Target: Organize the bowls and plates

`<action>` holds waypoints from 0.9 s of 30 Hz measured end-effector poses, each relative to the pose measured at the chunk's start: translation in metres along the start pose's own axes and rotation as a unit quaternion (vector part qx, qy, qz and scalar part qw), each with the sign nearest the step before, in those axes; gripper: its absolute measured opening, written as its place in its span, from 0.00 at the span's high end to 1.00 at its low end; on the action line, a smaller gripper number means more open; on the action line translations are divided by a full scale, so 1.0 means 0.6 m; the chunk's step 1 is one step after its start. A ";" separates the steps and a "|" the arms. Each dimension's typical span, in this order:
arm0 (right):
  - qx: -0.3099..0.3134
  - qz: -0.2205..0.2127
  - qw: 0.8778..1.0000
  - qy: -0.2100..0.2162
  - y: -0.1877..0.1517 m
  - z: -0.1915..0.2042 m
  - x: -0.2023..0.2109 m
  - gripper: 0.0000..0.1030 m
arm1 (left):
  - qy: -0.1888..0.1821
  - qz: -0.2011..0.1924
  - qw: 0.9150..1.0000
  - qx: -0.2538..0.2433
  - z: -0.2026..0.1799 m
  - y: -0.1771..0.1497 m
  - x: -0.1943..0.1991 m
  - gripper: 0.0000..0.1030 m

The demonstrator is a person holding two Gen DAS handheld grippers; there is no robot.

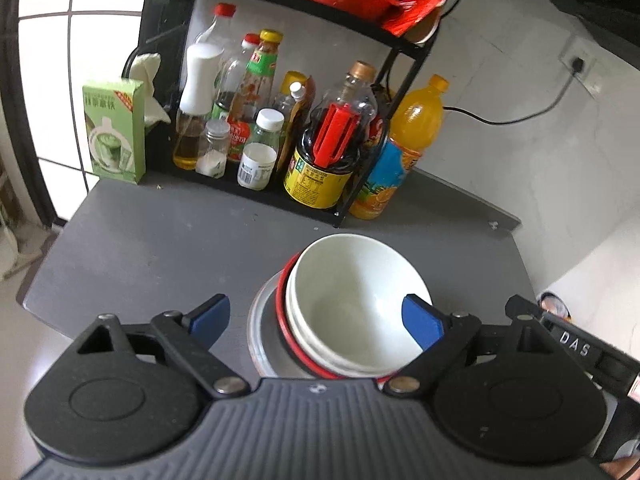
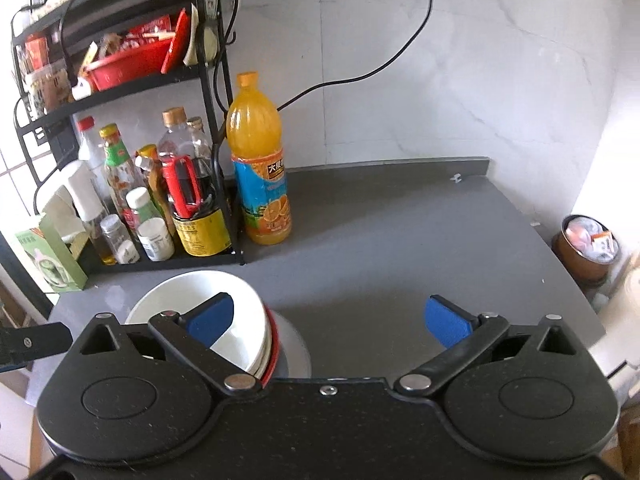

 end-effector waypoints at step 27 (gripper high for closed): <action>-0.055 -0.023 0.998 -0.024 -0.156 0.051 0.256 0.00 | -0.062 0.003 0.989 -0.133 0.082 -0.129 0.165 0.10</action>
Point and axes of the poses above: each gripper's, at about its wrist camera, not at the fingertips, and x roughly against the way its jaws point, z to its left, y to its top, the point moved 5 cm from there along -x, roughly the way its jaws point, and after that the axes turned 9 degrees about y, right-handed, at the moved point
